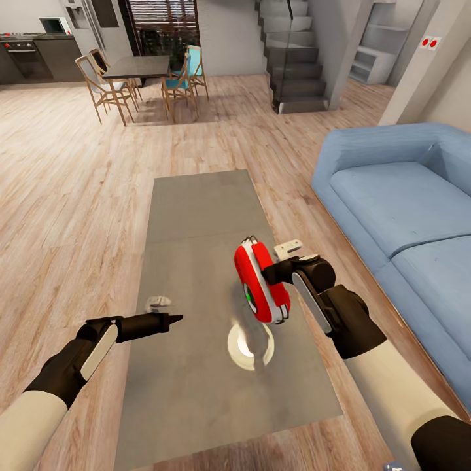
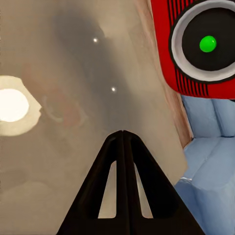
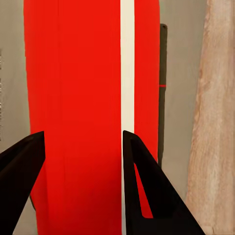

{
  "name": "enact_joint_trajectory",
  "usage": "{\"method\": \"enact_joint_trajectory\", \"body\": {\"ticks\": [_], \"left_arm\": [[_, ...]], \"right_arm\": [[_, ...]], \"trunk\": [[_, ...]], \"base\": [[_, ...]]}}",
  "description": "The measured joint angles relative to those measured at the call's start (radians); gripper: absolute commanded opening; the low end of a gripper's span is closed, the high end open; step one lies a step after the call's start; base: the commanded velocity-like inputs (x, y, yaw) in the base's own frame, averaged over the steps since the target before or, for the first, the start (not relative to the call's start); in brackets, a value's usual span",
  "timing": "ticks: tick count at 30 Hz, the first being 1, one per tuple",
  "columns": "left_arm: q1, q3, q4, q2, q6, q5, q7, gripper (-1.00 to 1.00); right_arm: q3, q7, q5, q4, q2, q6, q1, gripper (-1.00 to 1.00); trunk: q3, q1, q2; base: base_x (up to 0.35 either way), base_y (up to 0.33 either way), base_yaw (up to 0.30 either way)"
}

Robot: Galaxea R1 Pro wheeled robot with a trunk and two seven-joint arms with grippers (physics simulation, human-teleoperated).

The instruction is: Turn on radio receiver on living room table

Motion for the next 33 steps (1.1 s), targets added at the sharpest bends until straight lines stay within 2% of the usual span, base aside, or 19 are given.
{"method": "enact_joint_trajectory", "body": {"ticks": [13,17,22,24,25,26,29,33], "left_arm": [[0.000,0.000,0.001,-0.001,0.001,0.000,0.003,-1.00],[0.000,0.000,0.004,-0.001,0.001,0.001,0.005,-1.00],[0.001,0.000,0.008,-0.001,0.001,0.002,0.006,-1.00],[0.001,-0.001,0.017,-0.001,-0.002,0.002,0.006,-1.00],[0.001,0.000,0.022,-0.001,-0.002,0.002,0.006,-1.00],[0.001,0.000,0.027,-0.001,-0.003,0.002,0.005,-1.00],[0.001,-0.001,0.037,-0.001,-0.003,0.002,0.003,-1.00],[0.001,0.000,0.042,-0.001,-0.004,0.002,0.002,-1.00]], "right_arm": [[-0.002,0.003,0.005,0.000,-0.003,0.000,0.000,-1.00],[-0.002,0.007,-0.009,0.003,-0.005,0.000,0.001,-1.00],[-0.001,-0.001,-0.004,0.087,0.001,0.000,0.001,-1.00],[0.001,-0.003,-0.007,0.222,0.003,0.000,0.001,-1.00],[0.002,-0.003,0.006,0.260,0.003,0.000,0.001,-1.00],[0.002,-0.004,0.018,0.263,0.003,0.000,0.001,-1.00],[0.003,-0.004,0.001,0.277,0.004,0.000,0.001,-1.00],[0.003,-0.006,0.013,0.286,0.004,0.000,0.001,-1.00]], "trunk": [[0.000,0.000,0.000],[0.000,0.000,0.000],[0.000,0.000,0.000],[0.000,0.000,0.000],[0.000,0.000,0.000],[0.000,0.000,0.000],[0.000,0.000,0.000],[0.000,0.000,0.000]], "base": [[0.000,0.000,0.000],[0.000,0.000,0.000],[0.000,0.000,0.000],[0.000,0.000,0.000],[0.000,0.000,0.000],[0.000,0.000,0.000],[0.000,0.000,0.000],[0.000,0.000,0.000]]}}
